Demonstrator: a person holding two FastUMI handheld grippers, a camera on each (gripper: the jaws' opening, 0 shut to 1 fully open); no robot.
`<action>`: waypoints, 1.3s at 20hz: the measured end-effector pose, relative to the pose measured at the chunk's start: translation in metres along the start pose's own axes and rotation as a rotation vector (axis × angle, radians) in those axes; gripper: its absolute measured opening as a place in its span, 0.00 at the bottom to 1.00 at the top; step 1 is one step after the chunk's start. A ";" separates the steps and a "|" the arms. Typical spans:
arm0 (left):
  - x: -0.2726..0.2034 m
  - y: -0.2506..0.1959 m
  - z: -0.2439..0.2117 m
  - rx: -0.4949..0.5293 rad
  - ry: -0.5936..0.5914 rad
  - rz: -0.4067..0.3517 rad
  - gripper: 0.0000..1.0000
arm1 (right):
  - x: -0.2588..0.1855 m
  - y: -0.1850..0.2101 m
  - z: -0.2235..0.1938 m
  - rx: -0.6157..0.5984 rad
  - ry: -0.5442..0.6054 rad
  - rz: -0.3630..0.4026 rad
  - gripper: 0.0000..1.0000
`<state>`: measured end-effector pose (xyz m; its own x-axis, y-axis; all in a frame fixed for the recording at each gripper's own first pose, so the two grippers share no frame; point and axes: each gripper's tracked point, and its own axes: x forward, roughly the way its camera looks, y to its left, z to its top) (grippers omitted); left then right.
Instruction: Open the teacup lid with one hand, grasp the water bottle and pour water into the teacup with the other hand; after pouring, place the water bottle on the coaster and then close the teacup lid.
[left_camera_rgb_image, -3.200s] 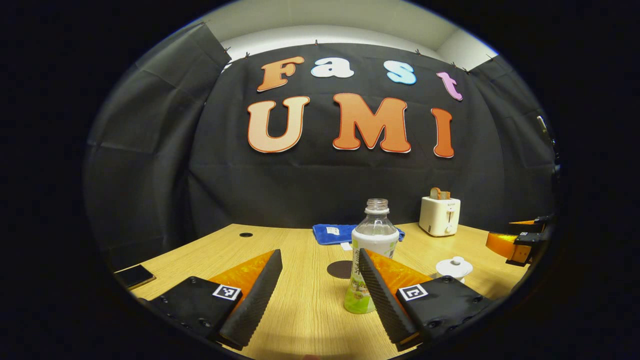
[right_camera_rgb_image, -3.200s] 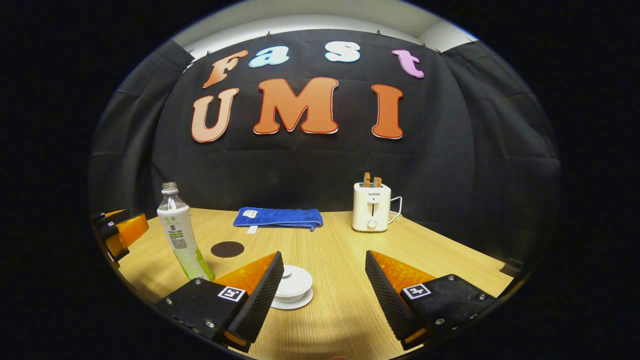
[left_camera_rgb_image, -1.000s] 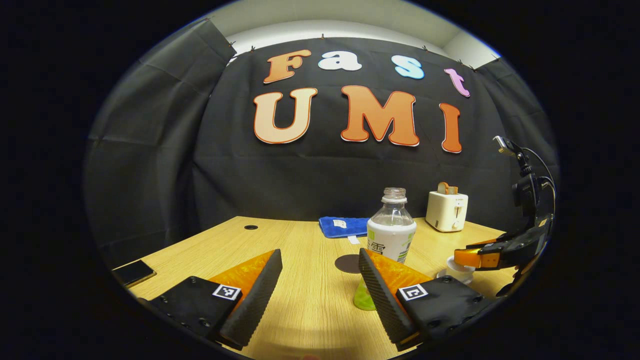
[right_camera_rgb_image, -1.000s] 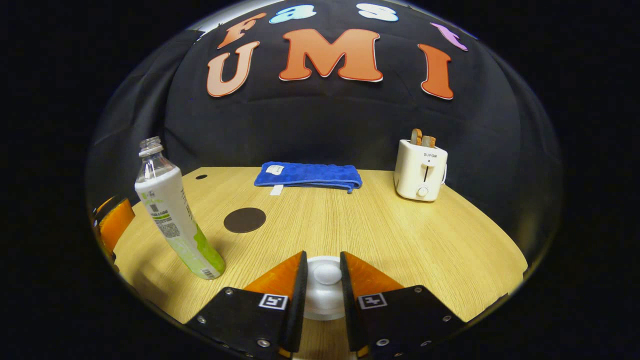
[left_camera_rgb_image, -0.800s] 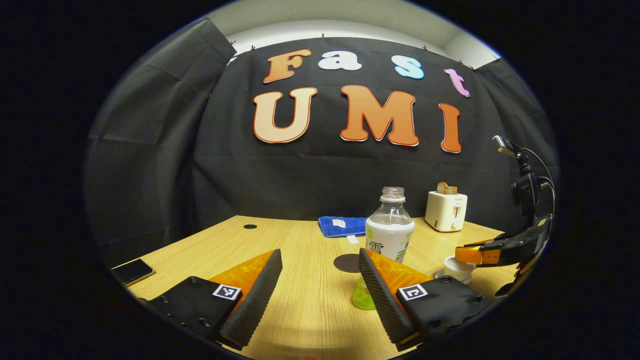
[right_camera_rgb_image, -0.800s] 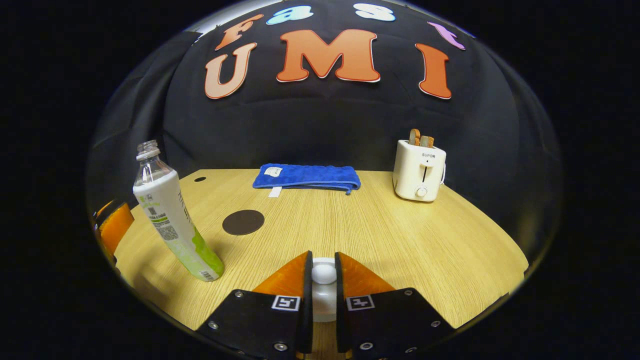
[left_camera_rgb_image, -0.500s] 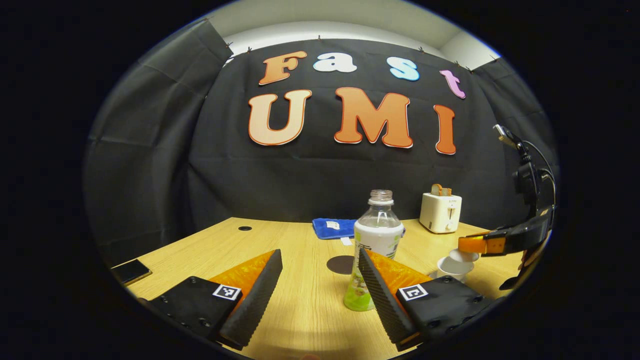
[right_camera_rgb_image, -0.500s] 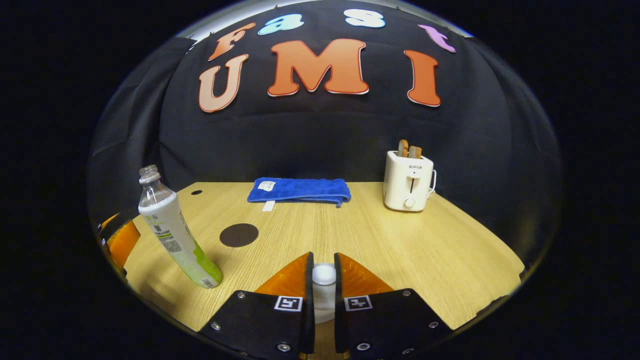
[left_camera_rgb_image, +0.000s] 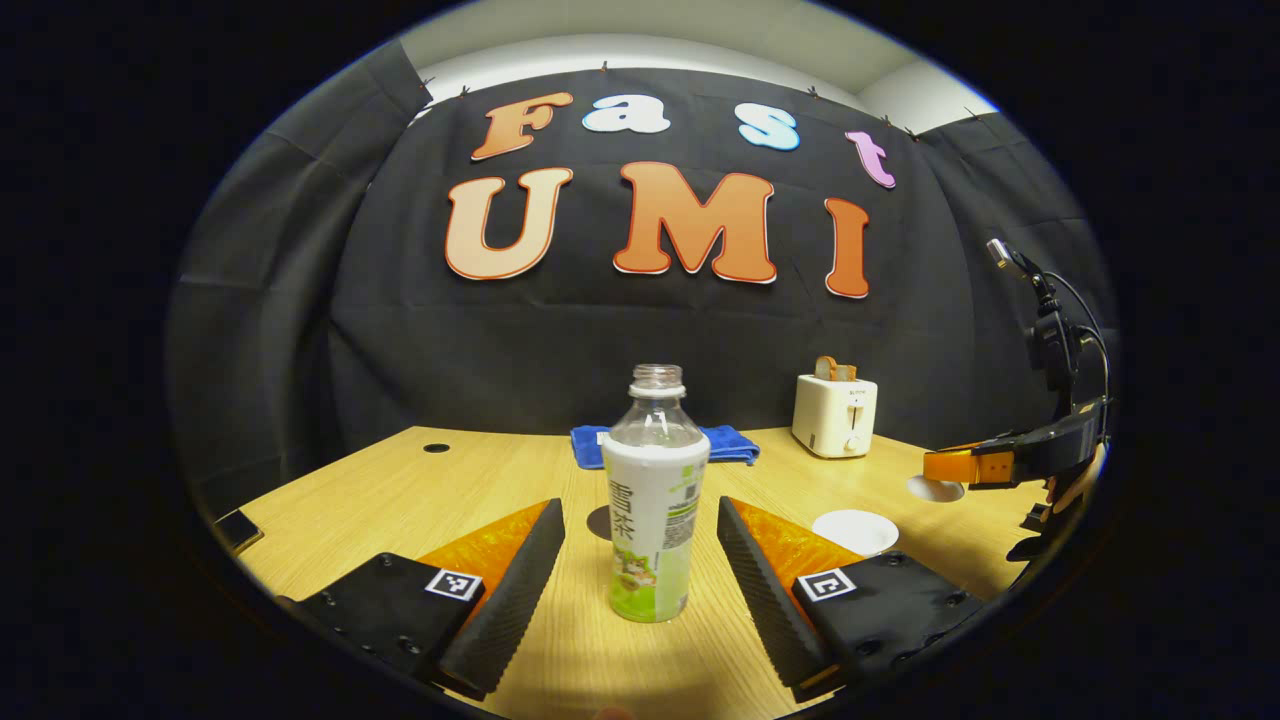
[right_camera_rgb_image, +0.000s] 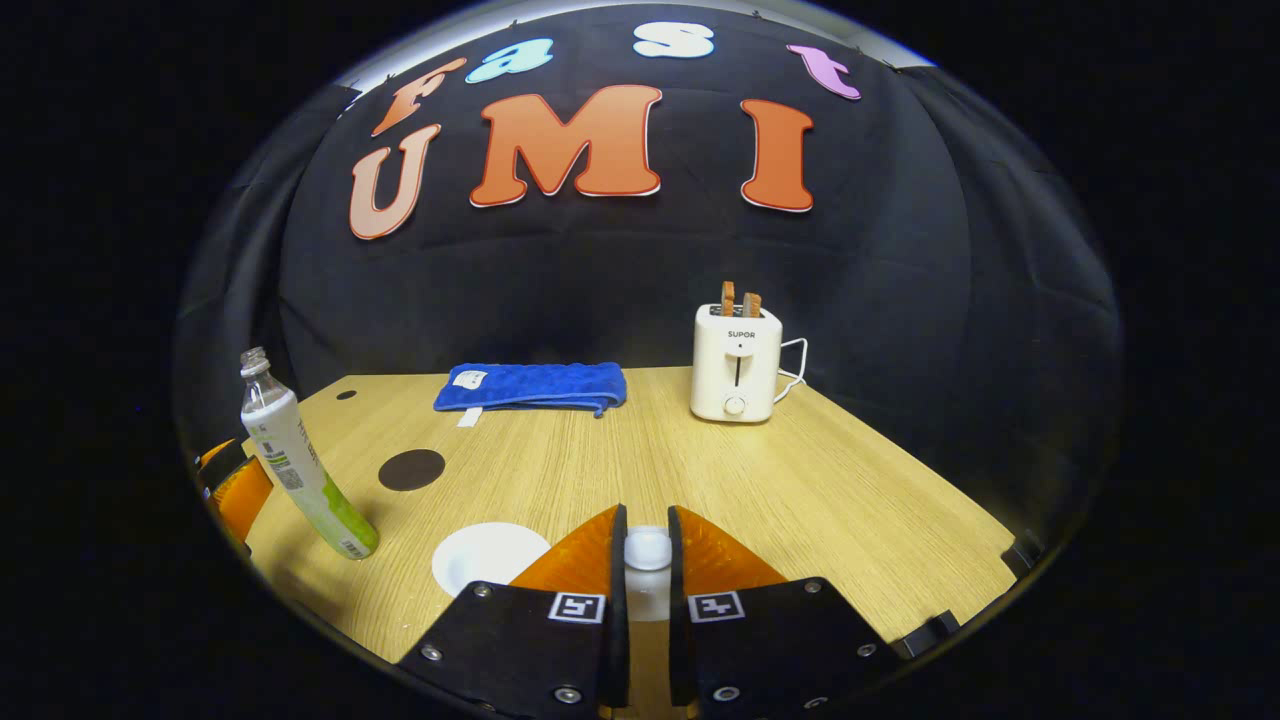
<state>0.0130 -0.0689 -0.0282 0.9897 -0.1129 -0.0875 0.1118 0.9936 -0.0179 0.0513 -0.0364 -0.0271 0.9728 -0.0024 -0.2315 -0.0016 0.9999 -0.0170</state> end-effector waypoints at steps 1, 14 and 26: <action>0.003 -0.002 -0.003 0.001 0.008 0.003 0.99 | 0.001 -0.006 -0.002 -0.013 0.000 -0.012 0.16; 0.042 0.001 -0.020 0.015 0.058 0.073 0.99 | 0.015 -0.029 -0.037 0.012 0.050 -0.016 0.16; 0.051 -0.002 -0.022 0.032 0.083 0.077 0.64 | 0.013 -0.041 -0.036 0.053 0.048 -0.015 0.16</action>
<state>0.0613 -0.0767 -0.0546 0.9849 -0.0357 -0.1697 0.0402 0.9989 0.0235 0.0553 -0.0783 -0.0647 0.9603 -0.0172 -0.2783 0.0267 0.9992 0.0302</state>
